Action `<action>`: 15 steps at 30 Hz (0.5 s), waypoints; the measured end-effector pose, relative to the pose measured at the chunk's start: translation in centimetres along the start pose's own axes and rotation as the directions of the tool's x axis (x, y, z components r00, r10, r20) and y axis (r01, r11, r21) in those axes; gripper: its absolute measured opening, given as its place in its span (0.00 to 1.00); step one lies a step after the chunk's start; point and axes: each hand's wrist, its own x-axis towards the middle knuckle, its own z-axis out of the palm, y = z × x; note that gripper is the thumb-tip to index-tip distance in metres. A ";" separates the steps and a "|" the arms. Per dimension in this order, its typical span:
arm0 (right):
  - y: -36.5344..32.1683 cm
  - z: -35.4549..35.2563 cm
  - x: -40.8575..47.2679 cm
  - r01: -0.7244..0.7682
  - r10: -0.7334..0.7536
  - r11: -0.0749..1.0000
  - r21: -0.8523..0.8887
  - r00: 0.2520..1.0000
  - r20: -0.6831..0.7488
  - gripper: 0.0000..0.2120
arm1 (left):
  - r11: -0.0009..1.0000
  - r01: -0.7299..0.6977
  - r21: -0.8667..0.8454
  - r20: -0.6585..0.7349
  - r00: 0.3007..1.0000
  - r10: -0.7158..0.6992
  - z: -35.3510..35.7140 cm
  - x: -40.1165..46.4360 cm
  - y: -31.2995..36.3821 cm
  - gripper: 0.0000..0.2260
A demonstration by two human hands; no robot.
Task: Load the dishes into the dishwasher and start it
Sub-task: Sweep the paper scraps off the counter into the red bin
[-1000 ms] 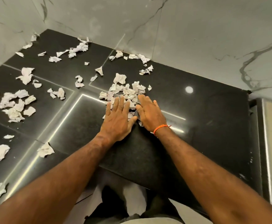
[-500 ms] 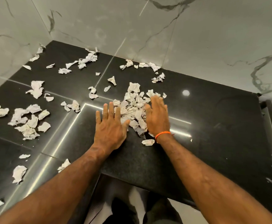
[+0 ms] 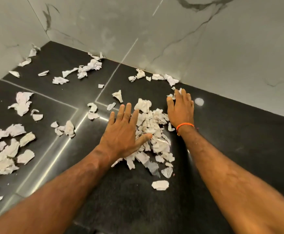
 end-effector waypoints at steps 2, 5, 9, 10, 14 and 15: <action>-0.7 0.4 2.5 -0.026 0.029 0.998 -0.063 0.999 0.039 0.29 | 0.998 -0.064 -0.010 0.045 0.997 0.064 -0.3 1.8 -1.3 0.46; -3.0 1.8 3.7 0.175 -0.166 0.980 -0.092 0.981 0.097 0.28 | 0.996 -0.074 0.051 0.069 0.995 0.071 0.0 4.0 -2.6 0.44; -4.1 2.1 5.5 0.335 -0.336 0.941 0.036 0.941 0.032 0.22 | 0.994 0.104 0.039 -0.025 0.994 -0.103 0.0 5.2 -4.6 0.38; -3.9 2.0 6.5 0.252 -0.251 0.968 0.006 0.967 -0.041 0.22 | 0.994 0.110 0.028 -0.044 0.993 -0.109 -0.1 5.4 -4.9 0.38; -4.6 2.7 7.6 0.323 -0.317 0.943 -0.080 0.945 0.086 0.24 | 0.998 0.056 0.018 -0.032 0.998 -0.055 -0.3 6.5 -5.3 0.41; -5.2 3.1 7.4 0.420 -0.416 0.907 0.000 0.899 0.138 0.23 | 0.998 0.057 0.008 -0.026 0.998 -0.057 -0.2 6.8 -5.4 0.41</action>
